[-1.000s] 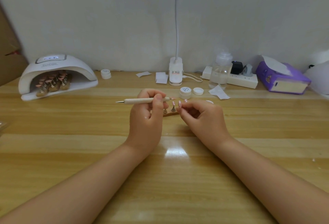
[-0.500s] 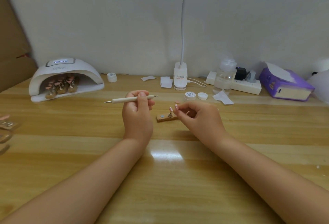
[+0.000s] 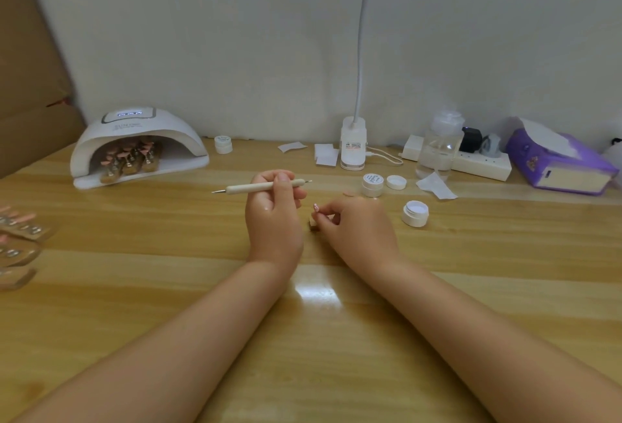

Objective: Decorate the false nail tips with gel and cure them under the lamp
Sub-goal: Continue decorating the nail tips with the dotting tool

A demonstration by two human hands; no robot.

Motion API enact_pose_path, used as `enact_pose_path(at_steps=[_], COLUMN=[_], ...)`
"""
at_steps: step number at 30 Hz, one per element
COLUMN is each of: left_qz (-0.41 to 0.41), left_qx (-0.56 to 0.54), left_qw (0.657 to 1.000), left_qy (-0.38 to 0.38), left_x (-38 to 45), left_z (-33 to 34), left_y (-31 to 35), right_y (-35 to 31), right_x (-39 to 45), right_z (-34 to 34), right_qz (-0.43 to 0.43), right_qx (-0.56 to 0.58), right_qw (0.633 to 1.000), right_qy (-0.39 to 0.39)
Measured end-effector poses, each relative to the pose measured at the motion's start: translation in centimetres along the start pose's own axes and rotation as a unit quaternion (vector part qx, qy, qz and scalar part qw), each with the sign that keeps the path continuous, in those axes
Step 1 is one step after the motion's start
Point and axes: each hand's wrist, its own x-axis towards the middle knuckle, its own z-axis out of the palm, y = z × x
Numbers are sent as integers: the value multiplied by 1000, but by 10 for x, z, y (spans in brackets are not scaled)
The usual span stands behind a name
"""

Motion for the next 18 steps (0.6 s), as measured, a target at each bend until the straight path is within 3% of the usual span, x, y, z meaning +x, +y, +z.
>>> enact_pose_path(at_steps=[6,13,18], left_qz=[-3,13,23], left_qx=[-1,7,10], left_qw=[1000,999,999], left_qy=[-7,-34,-46], left_x=[-2,-5,-8], left_z=[0,3,2], left_y=[1,4,4], right_y=[2,-1,22], right_x=[0,-9,-14], right_z=[2,-19,-56], right_qz=[-15,-50,-36], right_qx=[-111,-117,-148], right_qw=[993,992,986], right_qy=[-31,-24,60])
